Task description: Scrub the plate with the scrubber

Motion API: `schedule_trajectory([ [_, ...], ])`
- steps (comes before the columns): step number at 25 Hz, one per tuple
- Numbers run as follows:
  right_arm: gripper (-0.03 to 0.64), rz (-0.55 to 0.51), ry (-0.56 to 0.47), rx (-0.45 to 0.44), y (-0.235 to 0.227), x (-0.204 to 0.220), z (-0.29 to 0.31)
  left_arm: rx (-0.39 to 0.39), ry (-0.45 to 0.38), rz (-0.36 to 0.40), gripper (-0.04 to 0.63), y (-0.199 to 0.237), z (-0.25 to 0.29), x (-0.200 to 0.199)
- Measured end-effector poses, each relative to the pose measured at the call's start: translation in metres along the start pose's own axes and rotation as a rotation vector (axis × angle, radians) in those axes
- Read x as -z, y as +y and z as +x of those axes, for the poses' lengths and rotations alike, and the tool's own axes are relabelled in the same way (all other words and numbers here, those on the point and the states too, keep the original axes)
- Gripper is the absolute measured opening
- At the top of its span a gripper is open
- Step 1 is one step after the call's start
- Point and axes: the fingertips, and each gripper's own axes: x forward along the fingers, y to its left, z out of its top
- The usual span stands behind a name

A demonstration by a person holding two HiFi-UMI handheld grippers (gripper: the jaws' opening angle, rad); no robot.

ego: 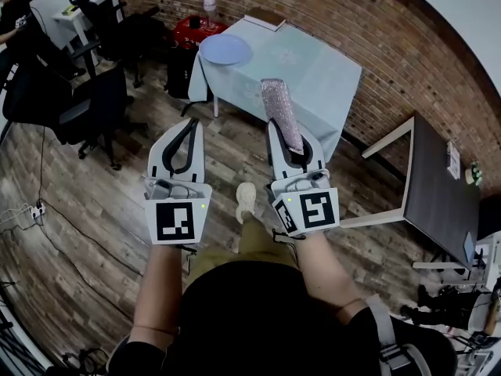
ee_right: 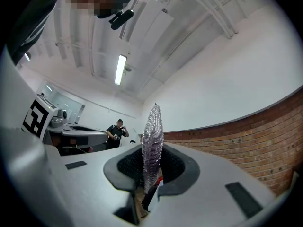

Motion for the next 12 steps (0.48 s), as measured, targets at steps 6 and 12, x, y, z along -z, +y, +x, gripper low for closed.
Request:
schedule_trajectory([
  [6,0.089,0.017,-0.021,-0.003,-0.013,0.018,0.022,0.015,-0.003,-0.014,0.025,0.004,0.024,0.021],
  [12,0.089,0.047,-0.017,-0.006,-0.042,0.048,0.062,0.031,0.017,-0.01,0.025,0.013,0.073,0.047],
])
